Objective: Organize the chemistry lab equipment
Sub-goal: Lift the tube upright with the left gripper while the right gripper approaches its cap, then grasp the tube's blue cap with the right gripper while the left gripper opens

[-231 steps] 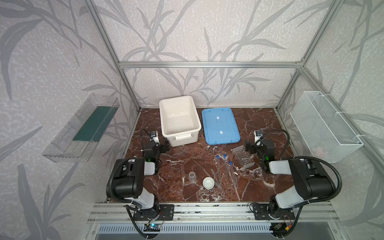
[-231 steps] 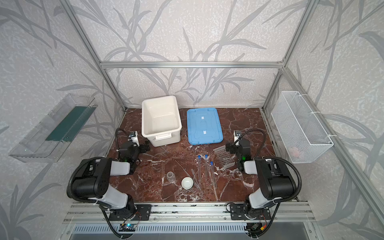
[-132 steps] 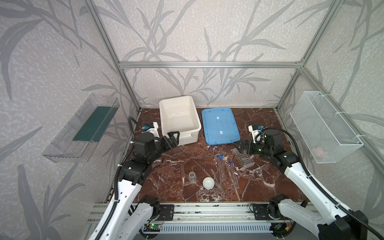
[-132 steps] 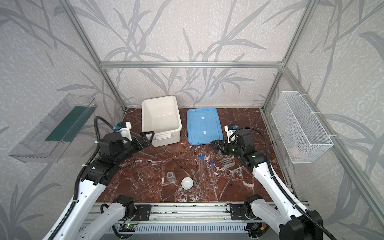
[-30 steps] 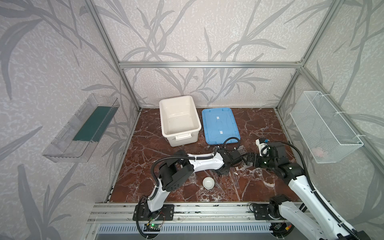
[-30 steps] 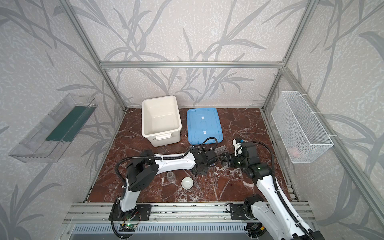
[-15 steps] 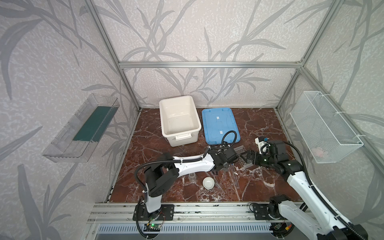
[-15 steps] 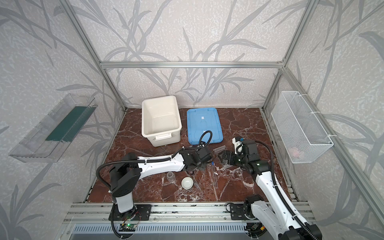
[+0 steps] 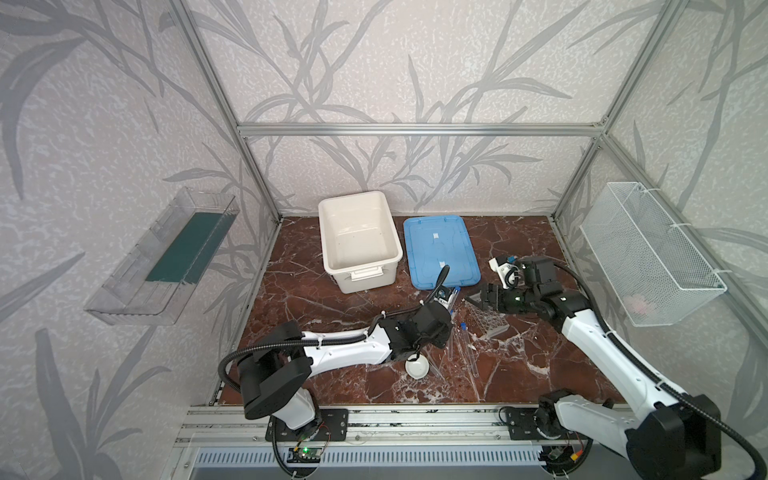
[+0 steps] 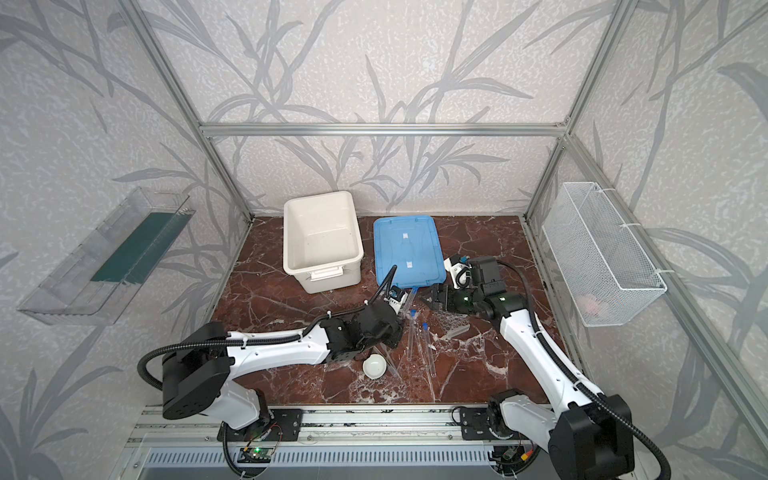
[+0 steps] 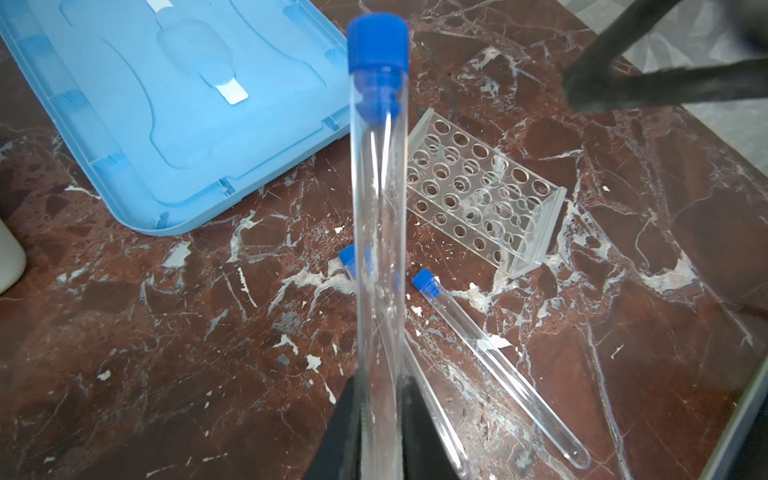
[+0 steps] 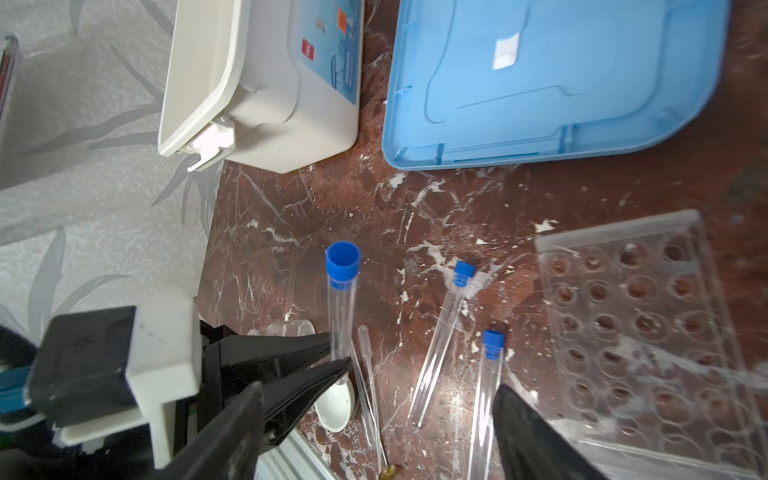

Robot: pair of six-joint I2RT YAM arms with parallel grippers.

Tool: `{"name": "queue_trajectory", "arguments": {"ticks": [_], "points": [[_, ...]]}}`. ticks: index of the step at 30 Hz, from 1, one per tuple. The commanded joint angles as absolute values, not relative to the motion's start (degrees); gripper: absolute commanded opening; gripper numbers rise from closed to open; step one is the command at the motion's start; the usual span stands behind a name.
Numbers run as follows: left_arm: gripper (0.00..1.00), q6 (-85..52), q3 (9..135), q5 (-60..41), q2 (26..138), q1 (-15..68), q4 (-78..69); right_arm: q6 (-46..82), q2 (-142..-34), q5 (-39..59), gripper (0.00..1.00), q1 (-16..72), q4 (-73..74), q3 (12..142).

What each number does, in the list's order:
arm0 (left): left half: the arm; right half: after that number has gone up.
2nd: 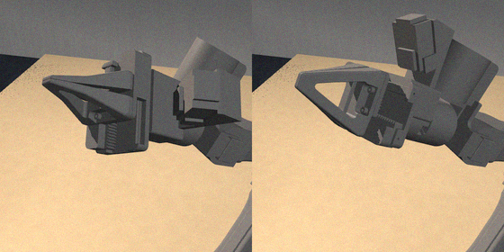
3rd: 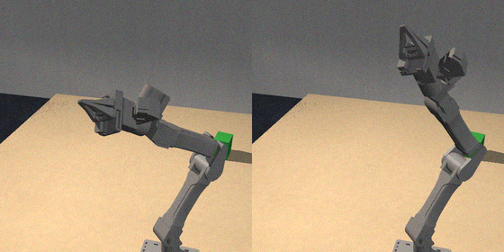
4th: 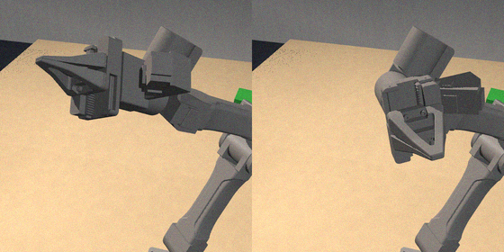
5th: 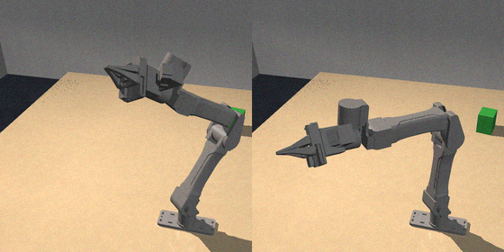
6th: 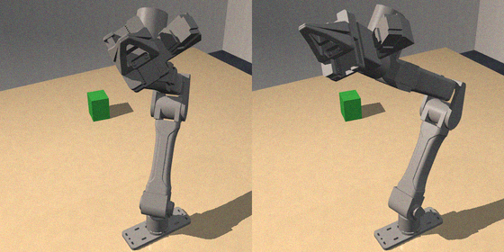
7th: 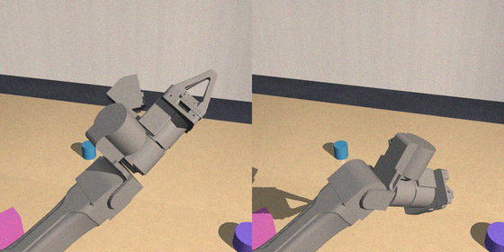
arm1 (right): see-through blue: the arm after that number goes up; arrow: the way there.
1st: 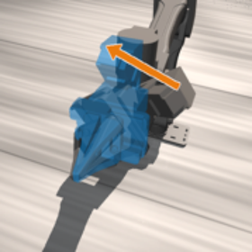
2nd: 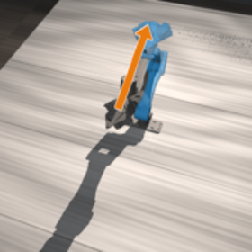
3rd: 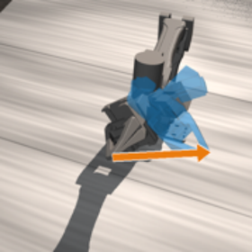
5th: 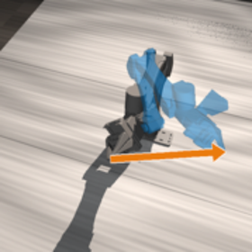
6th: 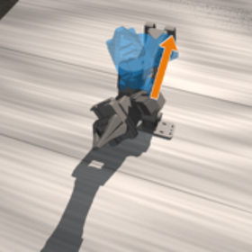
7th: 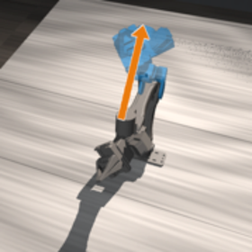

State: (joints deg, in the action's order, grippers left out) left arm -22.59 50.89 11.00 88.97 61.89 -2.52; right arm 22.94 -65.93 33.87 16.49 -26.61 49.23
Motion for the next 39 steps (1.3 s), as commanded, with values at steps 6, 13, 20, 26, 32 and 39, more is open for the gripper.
{"name": "queue_trajectory", "arguments": {"ticks": [6, 13, 20, 26, 32, 39], "points": [[0.16, -19.71, 50.27, 11.77, 88.28, 63.41, -5.63, 23.48, -72.14, 32.58, 0.66, 21.27, -23.79, 54.74], [0.16, -19.42, 50.1, 12.66, 88.28, 64.27, -6.16, 24.38, -74.0, 33.31, 0.45, 21.71, -22.96, 54.58], [0.16, -19.42, 50.27, 12.77, 89.04, 64.59, -6.16, 24.36, -74.53, 33.18, 0.3, 21.71, -23.33, 54.11], [0.16, -19.47, 50.36, 13.11, 89.56, 64.59, -5.98, 24.13, -74.07, 32.57, 0.21, 21.75, -24.07, 53.61], [0.25, -19.68, 50.45, 13.71, 89.31, 64.6, -6.06, 24.17, -73.9, 32.04, 0.18, 21.69, -23.79, 53.35], [0.9, -28.82, 53.19, 18.13, 85.16, 64.61, -2.08, 22.69, -72.08, 28.15, 0.18, 21.7, -24.18, 53.71]]}}
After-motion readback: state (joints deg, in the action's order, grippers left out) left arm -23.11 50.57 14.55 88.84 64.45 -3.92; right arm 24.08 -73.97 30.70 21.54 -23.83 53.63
